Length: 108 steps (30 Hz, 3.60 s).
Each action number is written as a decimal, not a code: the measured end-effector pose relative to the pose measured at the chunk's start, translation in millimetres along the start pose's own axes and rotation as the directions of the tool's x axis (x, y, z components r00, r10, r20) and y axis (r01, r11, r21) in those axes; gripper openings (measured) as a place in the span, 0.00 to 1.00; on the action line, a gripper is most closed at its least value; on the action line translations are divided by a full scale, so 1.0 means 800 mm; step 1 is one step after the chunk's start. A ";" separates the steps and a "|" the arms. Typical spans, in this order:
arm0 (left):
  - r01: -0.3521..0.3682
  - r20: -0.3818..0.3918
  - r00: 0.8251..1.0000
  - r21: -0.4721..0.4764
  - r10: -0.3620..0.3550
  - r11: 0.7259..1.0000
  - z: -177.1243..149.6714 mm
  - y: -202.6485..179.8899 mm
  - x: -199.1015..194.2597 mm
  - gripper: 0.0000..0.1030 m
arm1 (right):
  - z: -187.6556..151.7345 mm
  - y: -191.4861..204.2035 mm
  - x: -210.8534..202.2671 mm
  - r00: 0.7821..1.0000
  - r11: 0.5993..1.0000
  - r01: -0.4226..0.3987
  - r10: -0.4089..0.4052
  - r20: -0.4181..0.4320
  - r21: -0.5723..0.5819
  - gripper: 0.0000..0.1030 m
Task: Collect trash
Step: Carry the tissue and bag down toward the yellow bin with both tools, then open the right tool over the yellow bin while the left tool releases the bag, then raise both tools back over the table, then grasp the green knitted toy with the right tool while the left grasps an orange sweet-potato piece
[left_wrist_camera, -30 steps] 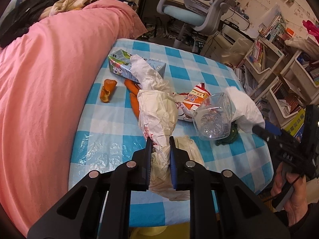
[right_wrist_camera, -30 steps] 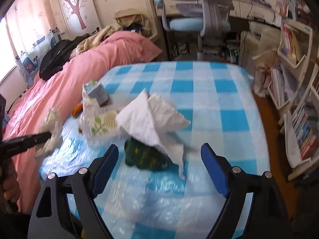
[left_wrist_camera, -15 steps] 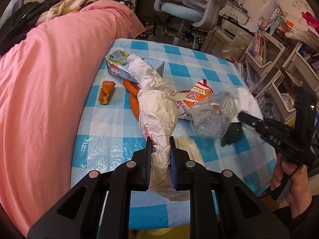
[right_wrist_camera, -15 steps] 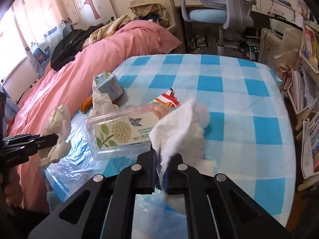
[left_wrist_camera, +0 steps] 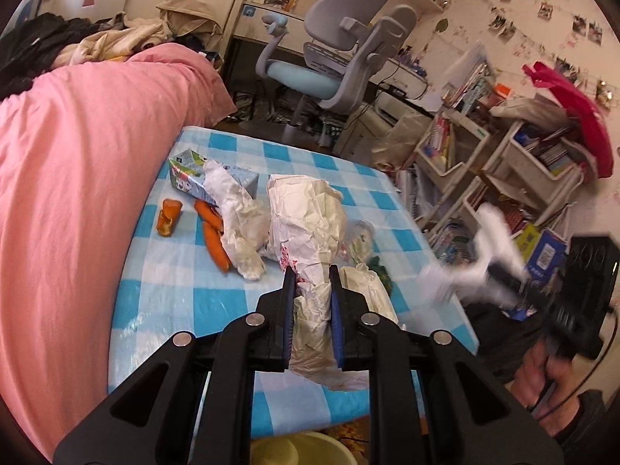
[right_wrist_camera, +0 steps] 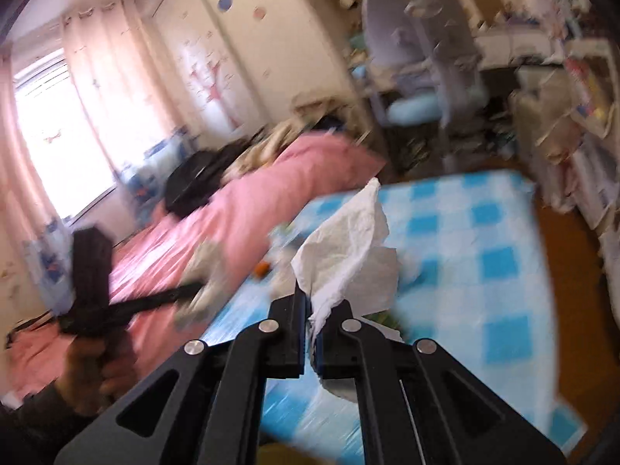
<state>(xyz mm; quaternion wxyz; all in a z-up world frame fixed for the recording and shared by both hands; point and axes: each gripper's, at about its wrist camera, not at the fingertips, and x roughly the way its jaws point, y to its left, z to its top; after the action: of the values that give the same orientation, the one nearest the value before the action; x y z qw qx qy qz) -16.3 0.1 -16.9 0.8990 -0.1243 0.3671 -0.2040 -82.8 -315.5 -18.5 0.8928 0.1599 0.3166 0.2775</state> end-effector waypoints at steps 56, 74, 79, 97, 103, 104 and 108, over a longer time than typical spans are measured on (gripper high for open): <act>-0.344 -0.023 0.937 0.098 0.347 0.934 -0.173 -0.044 -0.054 0.82 | -0.117 0.053 -0.012 0.949 0.944 0.298 -0.309 -0.061 -0.138 0.88; -0.443 0.144 0.890 0.056 0.432 0.895 -0.035 -0.042 -0.017 0.93 | -0.008 0.009 0.012 0.907 0.872 0.421 -0.414 0.083 -0.251 0.93; -0.431 0.140 0.895 0.024 0.424 0.902 -0.007 -0.032 0.009 0.93 | 0.000 -0.005 0.020 0.906 0.888 0.422 -0.420 0.049 -0.182 0.93; -0.376 0.145 0.920 0.059 0.365 0.925 0.014 -0.067 0.018 0.93 | 0.011 -0.024 0.032 0.889 0.876 0.454 -0.458 0.014 -0.159 0.93; -0.377 0.127 0.921 0.061 0.368 0.924 0.012 -0.064 0.023 0.93 | 0.012 -0.027 0.030 0.886 0.875 0.459 -0.463 0.015 -0.155 0.93; -0.379 0.127 0.920 0.063 0.370 0.923 0.011 -0.063 0.023 0.93 | 0.012 -0.027 0.030 0.886 0.875 0.459 -0.463 0.015 -0.154 0.93; -0.380 0.126 0.920 0.053 0.371 0.924 0.011 -0.060 0.021 0.93 | 0.012 -0.028 0.030 0.886 0.874 0.459 -0.463 0.013 -0.159 0.93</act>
<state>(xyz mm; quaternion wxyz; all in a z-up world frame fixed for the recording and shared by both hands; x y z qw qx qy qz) -12.2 -49.9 -3.1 0.9449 -0.0286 0.3244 -0.0343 -52.3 -319.9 -32.7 0.9390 0.0052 0.3339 0.0828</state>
